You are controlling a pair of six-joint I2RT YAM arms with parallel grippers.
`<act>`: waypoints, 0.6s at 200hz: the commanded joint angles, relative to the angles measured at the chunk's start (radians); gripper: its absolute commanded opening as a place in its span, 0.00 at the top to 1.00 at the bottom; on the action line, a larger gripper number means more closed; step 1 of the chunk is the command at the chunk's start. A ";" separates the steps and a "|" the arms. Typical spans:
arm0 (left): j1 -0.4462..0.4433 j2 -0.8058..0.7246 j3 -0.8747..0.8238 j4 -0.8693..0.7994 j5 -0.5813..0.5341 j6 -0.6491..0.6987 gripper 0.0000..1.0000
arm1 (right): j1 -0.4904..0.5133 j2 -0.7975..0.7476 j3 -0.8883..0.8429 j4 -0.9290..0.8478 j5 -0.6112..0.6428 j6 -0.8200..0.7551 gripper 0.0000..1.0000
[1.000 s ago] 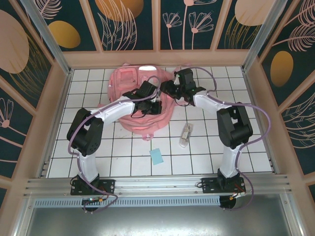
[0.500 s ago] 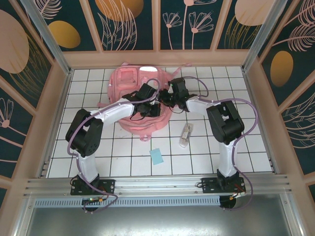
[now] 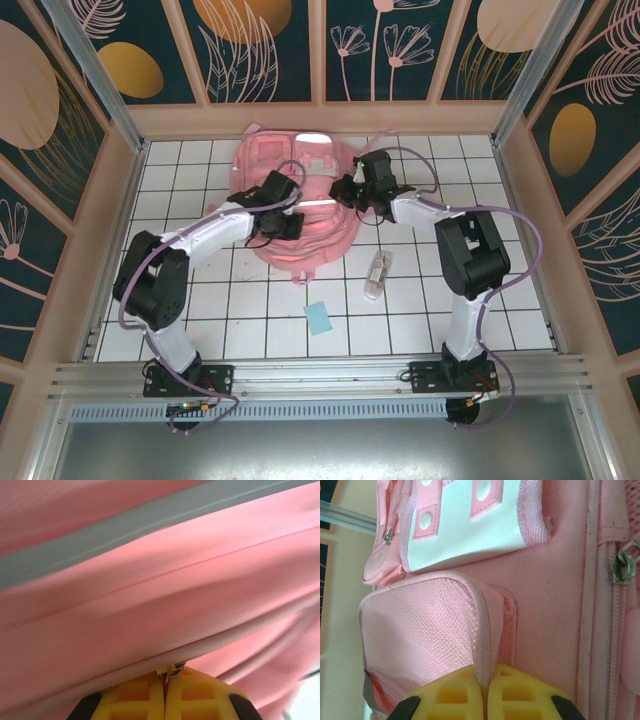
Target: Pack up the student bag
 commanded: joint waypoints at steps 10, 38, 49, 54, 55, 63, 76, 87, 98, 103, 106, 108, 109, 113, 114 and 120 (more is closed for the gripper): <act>0.135 -0.103 -0.080 -0.144 -0.205 0.056 1.00 | -0.078 -0.059 0.031 -0.035 0.065 -0.071 1.00; 0.173 -0.110 -0.054 -0.125 -0.179 0.055 1.00 | -0.087 -0.018 0.098 -0.043 0.060 -0.100 1.00; 0.171 -0.106 -0.043 -0.098 -0.085 0.047 1.00 | -0.086 0.017 0.151 -0.069 0.064 -0.113 1.00; 0.166 -0.108 -0.043 -0.081 -0.033 0.040 1.00 | -0.086 0.035 0.179 -0.080 0.063 -0.119 1.00; 0.164 -0.108 -0.043 -0.077 -0.023 0.039 1.00 | -0.086 0.037 0.186 -0.081 0.063 -0.119 1.00; 0.145 -0.113 -0.043 -0.053 0.037 0.029 1.00 | -0.086 0.066 0.224 -0.088 0.066 -0.123 1.00; 0.081 -0.116 -0.031 -0.024 0.085 0.016 1.00 | -0.087 0.111 0.289 -0.102 0.075 -0.116 1.00; 0.021 -0.106 -0.012 -0.007 0.109 -0.004 1.00 | -0.086 0.147 0.351 -0.127 0.075 -0.103 0.87; -0.018 -0.095 -0.010 0.048 0.181 -0.052 1.00 | -0.086 0.168 0.401 -0.156 0.065 -0.086 0.73; -0.027 -0.091 -0.016 0.086 0.224 -0.084 1.00 | -0.085 0.170 0.412 -0.162 0.063 -0.077 0.66; -0.030 -0.087 -0.021 0.116 0.250 -0.102 1.00 | -0.084 0.168 0.414 -0.164 0.063 -0.072 0.62; -0.033 -0.085 -0.024 0.135 0.263 -0.115 1.00 | -0.084 0.165 0.414 -0.165 0.064 -0.069 0.60; -0.034 -0.084 -0.026 0.144 0.270 -0.121 1.00 | -0.084 0.164 0.414 -0.166 0.064 -0.068 0.59; -0.038 -0.078 -0.028 0.178 0.305 -0.139 1.00 | -0.083 0.157 0.411 -0.170 0.067 -0.063 0.56; -0.039 -0.075 -0.028 0.187 0.310 -0.144 1.00 | -0.084 0.155 0.410 -0.171 0.067 -0.062 0.56; -0.046 -0.061 -0.020 0.223 0.332 -0.165 1.00 | -0.084 0.141 0.401 -0.181 0.074 -0.057 0.52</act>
